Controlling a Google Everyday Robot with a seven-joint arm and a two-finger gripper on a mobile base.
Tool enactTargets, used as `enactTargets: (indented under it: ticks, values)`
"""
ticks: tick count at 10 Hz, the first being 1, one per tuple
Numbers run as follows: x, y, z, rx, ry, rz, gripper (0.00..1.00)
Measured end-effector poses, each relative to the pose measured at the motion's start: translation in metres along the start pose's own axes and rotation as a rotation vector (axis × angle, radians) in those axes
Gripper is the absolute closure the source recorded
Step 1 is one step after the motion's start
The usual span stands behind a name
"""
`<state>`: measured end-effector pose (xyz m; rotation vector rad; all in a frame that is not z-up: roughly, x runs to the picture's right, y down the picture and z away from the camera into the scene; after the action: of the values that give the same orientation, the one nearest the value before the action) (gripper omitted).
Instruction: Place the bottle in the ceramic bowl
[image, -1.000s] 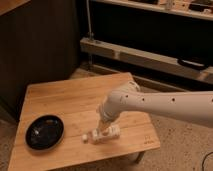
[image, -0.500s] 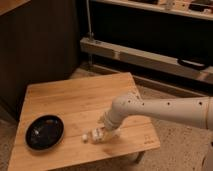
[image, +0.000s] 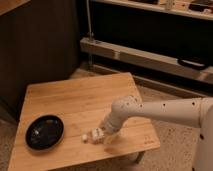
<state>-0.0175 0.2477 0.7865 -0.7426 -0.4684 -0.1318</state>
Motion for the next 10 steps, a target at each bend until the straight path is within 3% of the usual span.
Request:
enactTargets:
  ticks: [3,5,6,7,9,10]
  values:
    - [-0.024,-0.019,0.012,-0.018,0.006,-0.012,0.62]
    - [-0.053,-0.036,-0.006,0.026,-0.018,-0.027,0.84]
    - [-0.062,-0.042,-0.015,0.043,-0.035,-0.033,0.91]
    - [-0.087,-0.055,-0.04,0.076,-0.092,-0.05,0.99]
    - [-0.126,-0.078,-0.071,0.116,-0.181,-0.073,1.0]
    - [-0.151,-0.093,-0.084,0.137,-0.244,-0.087,1.0]
